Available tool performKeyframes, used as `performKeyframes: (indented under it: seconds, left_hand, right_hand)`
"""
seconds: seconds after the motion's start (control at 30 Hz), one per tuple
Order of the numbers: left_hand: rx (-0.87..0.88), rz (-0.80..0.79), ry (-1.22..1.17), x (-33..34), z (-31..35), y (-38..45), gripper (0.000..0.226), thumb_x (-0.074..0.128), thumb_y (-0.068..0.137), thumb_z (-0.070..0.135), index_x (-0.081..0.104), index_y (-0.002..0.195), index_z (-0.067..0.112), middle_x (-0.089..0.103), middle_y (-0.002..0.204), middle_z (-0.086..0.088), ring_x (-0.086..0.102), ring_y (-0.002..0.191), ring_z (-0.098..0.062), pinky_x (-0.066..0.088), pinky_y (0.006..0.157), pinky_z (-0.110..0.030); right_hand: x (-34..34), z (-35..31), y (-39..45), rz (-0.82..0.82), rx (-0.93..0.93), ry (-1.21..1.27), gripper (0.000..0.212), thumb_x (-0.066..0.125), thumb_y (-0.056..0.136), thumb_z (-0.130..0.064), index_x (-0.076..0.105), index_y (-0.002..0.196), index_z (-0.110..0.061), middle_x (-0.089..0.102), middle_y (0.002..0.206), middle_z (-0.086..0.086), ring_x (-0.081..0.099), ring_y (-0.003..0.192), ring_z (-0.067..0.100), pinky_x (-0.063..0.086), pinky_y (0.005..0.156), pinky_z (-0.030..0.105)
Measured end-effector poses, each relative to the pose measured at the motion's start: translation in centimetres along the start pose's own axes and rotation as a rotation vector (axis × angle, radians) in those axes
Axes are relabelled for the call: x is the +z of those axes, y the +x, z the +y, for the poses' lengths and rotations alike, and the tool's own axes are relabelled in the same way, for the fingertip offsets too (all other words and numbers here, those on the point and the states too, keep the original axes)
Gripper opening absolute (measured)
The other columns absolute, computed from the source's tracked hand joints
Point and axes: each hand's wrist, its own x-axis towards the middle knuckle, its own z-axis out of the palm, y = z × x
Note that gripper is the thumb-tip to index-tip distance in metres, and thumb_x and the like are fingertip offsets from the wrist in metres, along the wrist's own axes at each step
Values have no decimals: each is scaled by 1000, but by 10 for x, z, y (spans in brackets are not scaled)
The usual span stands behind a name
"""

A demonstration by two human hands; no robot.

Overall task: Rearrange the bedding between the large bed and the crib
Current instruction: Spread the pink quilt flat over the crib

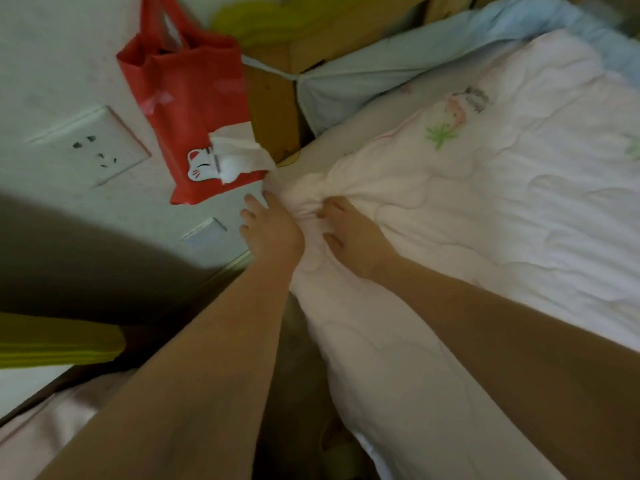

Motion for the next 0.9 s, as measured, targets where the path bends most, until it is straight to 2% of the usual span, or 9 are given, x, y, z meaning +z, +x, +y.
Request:
performKeyframes:
  seconds: [0.07,0.13,0.2,0.27,0.33,0.4,0.5,0.7,0.9]
  left_hand:
    - [304,120,84,-5,21,-20,60,38,100,24,10,152,17,8,158,-13,18,142,-32,22,113,-43]
    - [610,86,113,-3,46,-40,60,32,102,32,2,153,21,-3,161,-7,3,147,-27,11,117,-43]
    - [811,22,193,9,84,-65,62,30,101,40,1,153,22,-6,161,-5,-3,148,-25,5,117,-42]
    - [920,-83,250,25,129,-99,64,29,100,45,2,153,22,-6,161,-5,-6,148,-24,2,118,-41]
    - [983,-175,315,43,169,-136,64,29,100,47,4,153,21,-5,161,-4,-7,148,-24,0,118,-42]
    - [1041,-243,353,57,201,-171,63,29,100,46,6,153,20,-4,161,-5,-7,148,-24,-1,118,-43]
    - [1200,-305,418,76,243,-230,63,32,100,45,9,153,18,-2,161,-7,-5,148,-26,2,118,-45]
    - [1415,-405,588,126,325,-346,67,35,100,45,3,153,20,-6,161,-6,-8,147,-26,0,118,-45]
    - [1709,-544,694,164,350,-426,69,41,97,45,9,153,20,-1,161,-4,-2,148,-25,4,119,-47]
  right_hand:
    - [-11,14,-37,110,66,23,44,46,98,-19,39,141,-11,25,154,8,37,134,23,32,111,33]
    - [-21,34,-75,281,214,7,50,48,96,-21,35,144,-13,18,158,7,28,141,23,31,113,35]
    - [-34,67,-123,320,414,-59,56,44,98,-26,26,149,-14,9,160,9,13,146,24,19,119,37]
    - [-41,106,-181,230,616,-129,59,36,100,-34,15,152,-15,2,160,11,4,148,26,9,120,39]
    - [-45,138,-239,138,772,-134,61,30,101,-39,9,152,-15,2,160,11,5,148,26,7,119,40]
    - [-49,162,-288,103,825,-118,59,30,101,-39,11,151,-15,7,160,8,10,147,24,11,117,41]
    - [-58,186,-355,68,842,-113,57,31,101,-38,12,151,-19,8,160,2,9,147,20,8,118,42]
    - [-47,204,-504,193,1150,41,58,34,100,-35,11,152,-22,7,160,-5,7,147,15,5,118,43]
    - [-11,192,-578,324,1520,122,62,33,98,-43,8,152,-25,1,160,-3,2,147,17,1,118,46]
